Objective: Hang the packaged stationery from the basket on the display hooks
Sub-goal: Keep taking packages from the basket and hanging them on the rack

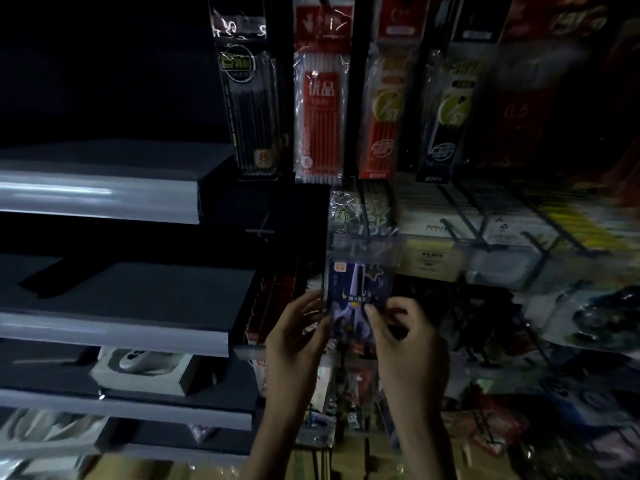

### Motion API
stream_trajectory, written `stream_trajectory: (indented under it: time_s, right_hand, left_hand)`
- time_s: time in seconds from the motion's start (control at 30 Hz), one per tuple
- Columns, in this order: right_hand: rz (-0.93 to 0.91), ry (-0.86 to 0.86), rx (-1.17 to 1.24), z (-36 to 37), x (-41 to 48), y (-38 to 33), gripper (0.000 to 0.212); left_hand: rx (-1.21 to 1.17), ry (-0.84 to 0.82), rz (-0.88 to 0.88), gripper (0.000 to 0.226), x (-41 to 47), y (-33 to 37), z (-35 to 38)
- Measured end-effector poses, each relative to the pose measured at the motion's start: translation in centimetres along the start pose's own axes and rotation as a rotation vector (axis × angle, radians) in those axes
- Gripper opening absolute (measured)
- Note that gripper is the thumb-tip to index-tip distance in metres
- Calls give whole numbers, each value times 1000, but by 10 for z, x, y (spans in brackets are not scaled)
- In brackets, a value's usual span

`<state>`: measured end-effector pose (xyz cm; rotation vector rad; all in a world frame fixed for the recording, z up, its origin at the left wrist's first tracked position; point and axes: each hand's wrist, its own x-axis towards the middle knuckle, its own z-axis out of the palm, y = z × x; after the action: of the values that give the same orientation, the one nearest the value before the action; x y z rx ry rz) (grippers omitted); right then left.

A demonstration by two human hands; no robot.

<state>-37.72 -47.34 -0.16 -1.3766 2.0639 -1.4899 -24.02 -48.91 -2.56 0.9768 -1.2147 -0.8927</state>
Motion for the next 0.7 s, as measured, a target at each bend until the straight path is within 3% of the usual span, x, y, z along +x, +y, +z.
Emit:
stream_trajectory:
  time_s: [0.33,0.7]
  right_hand:
    - [9,32,-21,12,12,2,21]
    - [3,81,-12,30,44,-9,22]
  left_hand:
    - [29,220,-33,23,13,-7,25]
    - [-3,213,-10,15,51,-11,31]
